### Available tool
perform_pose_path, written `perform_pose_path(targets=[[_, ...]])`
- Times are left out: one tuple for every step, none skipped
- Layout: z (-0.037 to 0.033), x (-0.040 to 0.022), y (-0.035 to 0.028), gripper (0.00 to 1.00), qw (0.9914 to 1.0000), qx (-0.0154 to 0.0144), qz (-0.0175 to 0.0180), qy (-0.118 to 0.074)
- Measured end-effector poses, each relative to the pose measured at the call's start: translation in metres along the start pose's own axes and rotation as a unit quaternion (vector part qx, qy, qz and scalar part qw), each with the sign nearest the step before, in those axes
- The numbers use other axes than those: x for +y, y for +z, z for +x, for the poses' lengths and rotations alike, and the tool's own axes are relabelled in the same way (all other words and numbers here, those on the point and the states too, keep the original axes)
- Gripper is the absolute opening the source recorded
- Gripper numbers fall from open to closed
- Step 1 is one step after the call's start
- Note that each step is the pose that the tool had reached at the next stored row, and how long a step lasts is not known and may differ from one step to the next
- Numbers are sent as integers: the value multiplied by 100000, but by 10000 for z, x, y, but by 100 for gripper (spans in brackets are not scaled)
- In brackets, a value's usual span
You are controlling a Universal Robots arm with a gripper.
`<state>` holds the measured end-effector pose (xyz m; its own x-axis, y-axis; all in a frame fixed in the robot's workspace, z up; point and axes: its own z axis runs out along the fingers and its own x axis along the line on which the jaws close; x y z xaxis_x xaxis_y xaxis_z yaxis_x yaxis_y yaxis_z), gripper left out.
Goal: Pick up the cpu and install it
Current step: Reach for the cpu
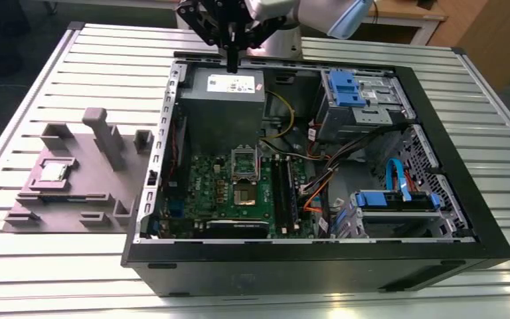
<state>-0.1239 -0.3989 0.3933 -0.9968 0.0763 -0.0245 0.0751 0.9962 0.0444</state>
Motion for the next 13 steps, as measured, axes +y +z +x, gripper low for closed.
perform_pose_path(targets=[[4, 0, 0, 10, 100000, 1, 1, -2], [13, -1, -1, 10, 100000, -1, 2, -1], [20, -2, -1, 10, 100000, 0, 1, -2], [30, -3, -1, 10, 100000, 2, 3, -3], [42, -3, -2, 10, 100000, 1, 7, -4], [55, -4, -1, 10, 100000, 1, 0, -5], [69, -5, -2, 10, 100000, 2, 2, -4], [84, -6, -2, 10, 100000, 0, -1, 0], [102, -8, -2, 10, 100000, -1, 2, 1], [118, -9, -3, 10, 100000, 0, 3, 3], [134, -10, -3, 10, 100000, 0, 2, 0], [150, -12, -3, 10, 100000, 1, 1, 0], [166, -13, -4, 10, 100000, 2, 1, -1]])
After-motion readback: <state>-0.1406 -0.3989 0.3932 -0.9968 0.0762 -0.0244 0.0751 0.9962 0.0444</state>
